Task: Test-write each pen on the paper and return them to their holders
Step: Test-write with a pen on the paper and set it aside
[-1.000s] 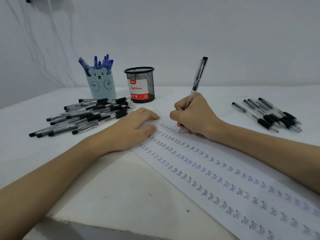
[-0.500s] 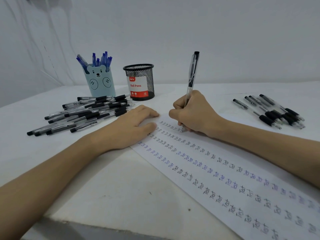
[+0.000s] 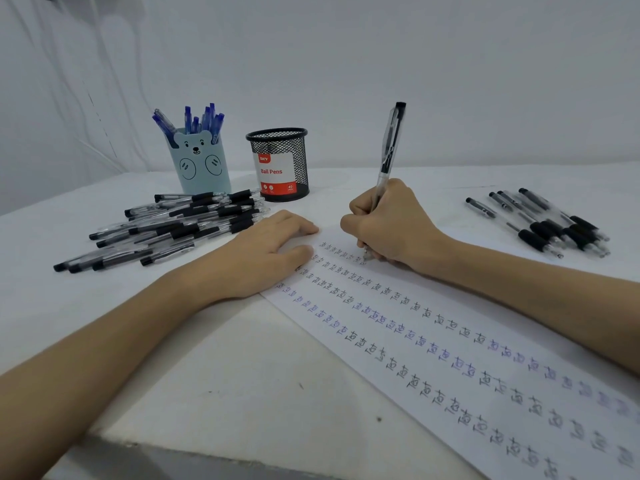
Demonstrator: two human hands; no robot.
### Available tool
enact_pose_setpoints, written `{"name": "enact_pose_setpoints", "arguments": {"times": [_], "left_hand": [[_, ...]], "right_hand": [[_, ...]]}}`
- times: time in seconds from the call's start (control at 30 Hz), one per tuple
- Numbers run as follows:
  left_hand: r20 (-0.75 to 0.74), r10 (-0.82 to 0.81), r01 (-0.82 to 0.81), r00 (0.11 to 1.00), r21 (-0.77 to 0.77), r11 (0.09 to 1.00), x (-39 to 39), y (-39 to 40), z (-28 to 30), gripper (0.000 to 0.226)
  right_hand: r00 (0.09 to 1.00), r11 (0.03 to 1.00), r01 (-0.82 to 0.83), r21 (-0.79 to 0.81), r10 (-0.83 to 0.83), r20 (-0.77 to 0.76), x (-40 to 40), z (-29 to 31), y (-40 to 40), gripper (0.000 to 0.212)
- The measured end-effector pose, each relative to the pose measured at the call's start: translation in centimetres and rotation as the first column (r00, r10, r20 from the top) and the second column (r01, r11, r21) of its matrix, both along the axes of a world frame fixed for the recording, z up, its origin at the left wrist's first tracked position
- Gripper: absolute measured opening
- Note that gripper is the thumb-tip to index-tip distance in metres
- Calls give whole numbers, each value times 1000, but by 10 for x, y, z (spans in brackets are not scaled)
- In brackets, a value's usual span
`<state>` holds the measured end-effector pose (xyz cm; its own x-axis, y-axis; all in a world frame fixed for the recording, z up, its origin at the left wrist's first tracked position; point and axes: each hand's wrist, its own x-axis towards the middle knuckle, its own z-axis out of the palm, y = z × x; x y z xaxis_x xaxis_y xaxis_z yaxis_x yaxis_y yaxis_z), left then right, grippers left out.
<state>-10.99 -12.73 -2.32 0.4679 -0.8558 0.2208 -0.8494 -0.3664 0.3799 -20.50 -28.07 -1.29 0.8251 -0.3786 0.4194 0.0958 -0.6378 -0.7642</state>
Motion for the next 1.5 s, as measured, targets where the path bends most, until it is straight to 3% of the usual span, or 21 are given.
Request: {"name": "enact_pose_setpoints", "arguments": {"times": [0.67, 0.77, 0.9, 1.03, 1.17, 1.23, 1.5], "left_hand": [[-3, 15, -15, 1000, 28, 1000, -2, 2, 2, 36], [13, -8, 9, 1000, -19, 1000, -5, 3, 4, 49], [35, -23, 24, 999, -23, 999, -13, 4, 8, 65], [107, 32, -34, 994, 17, 999, -12, 4, 7, 67], [208, 61, -68, 976, 28, 997, -9, 4, 6, 67], [189, 70, -74, 979, 15, 997, -9, 4, 6, 67], [86, 10, 1, 996, -119, 993, -9, -1, 1, 28]], "right_hand": [[998, 998, 63, -5, -63, 4, 0, 1, 4, 48], [995, 985, 104, 140, -101, -24, 0, 2, -1, 44], [992, 925, 117, 362, -88, -95, -5, 14, -8, 21], [989, 940, 119, 320, -82, -125, -10, 33, -21, 24], [994, 924, 77, 375, -44, -97, -17, 37, -30, 13], [994, 907, 78, 415, -40, -99, -19, 37, -35, 21], [970, 698, -3, 716, 176, -167, -24, 44, -44, 25]]}}
